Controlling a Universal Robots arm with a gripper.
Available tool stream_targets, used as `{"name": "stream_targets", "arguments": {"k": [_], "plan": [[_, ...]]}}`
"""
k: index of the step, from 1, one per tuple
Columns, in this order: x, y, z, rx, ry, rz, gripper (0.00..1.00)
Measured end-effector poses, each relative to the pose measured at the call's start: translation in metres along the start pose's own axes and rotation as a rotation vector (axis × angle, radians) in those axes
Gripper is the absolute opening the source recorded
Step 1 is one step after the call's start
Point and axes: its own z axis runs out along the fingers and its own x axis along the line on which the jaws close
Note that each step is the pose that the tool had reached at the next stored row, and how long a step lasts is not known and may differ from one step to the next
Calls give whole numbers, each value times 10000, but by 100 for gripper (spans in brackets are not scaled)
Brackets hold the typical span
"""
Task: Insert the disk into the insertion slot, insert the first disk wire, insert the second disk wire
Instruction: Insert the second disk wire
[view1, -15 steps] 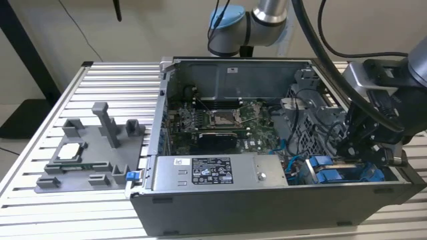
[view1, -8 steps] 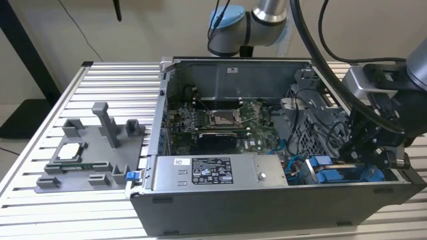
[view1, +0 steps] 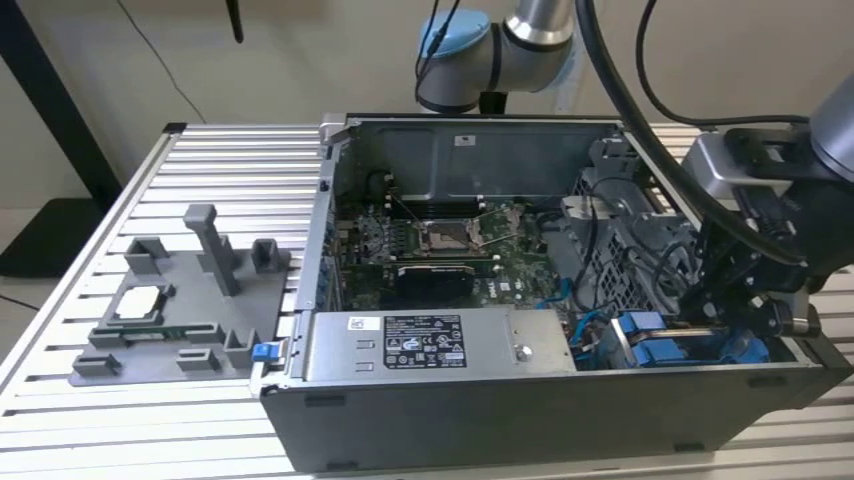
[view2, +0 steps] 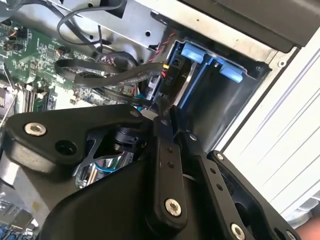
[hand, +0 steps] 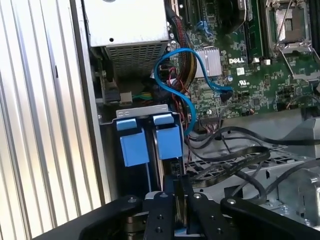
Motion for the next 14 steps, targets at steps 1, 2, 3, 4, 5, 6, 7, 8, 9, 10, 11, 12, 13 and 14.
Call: {"name": "stream_targets", "arguments": {"k": [1,2,3,4,5,6,7,8,9,10,11,12,13,14], "plan": [[-2,0,0,28,-17,-5,0],[-5,0,0,51,-34,-9,0],[-7,1,0,83,-54,-14,0],[-10,1,1,115,-78,-20,0],[-12,2,2,143,-102,-26,0],[-15,2,3,168,-124,-30,0],[-16,2,4,189,-147,-34,0],[-17,4,5,212,-167,-39,0],[-17,5,6,227,-180,-48,0],[-18,7,6,238,-187,-61,0],[-20,8,7,241,-190,-81,0],[-20,9,7,242,-189,-105,0],[-19,10,7,241,-188,-123,0],[-19,10,8,239,-187,-145,0]]}}
